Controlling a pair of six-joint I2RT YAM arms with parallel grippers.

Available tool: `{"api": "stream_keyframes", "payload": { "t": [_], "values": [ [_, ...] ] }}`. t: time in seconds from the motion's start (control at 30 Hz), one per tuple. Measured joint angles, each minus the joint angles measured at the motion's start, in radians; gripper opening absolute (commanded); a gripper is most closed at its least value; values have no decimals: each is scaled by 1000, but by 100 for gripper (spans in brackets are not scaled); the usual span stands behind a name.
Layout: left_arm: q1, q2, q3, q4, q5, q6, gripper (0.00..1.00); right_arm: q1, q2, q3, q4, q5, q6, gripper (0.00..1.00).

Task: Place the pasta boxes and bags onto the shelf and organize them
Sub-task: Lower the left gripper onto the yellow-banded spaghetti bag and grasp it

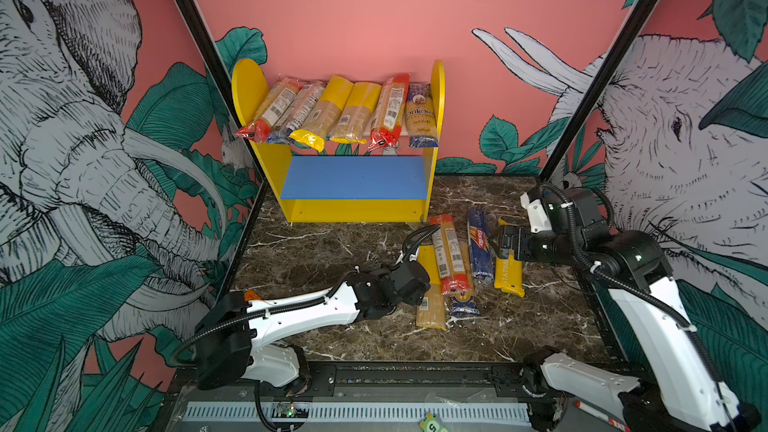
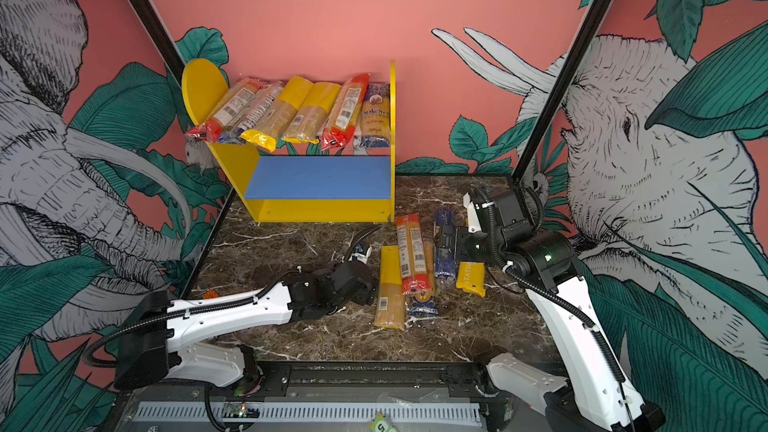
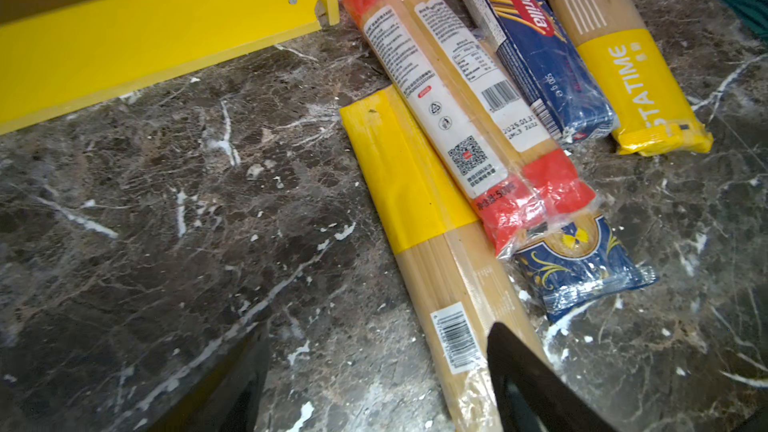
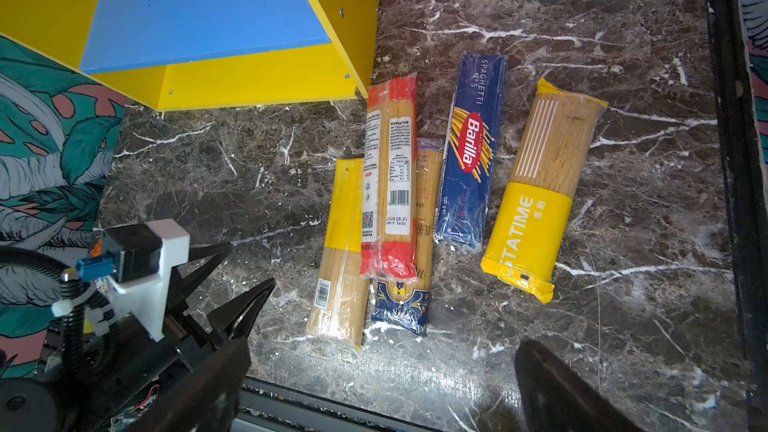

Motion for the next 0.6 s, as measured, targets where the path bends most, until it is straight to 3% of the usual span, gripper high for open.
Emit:
{"api": "stream_keyframes", "payload": {
  "t": [0.33, 0.6],
  "values": [
    [-142, 211, 22, 54, -34, -122, 85, 0, -89, -65, -60, 6, -14, 99],
    [-223, 285, 58, 33, -97, -247, 85, 0, -183, -107, -109, -27, -28, 99]
  ]
}}
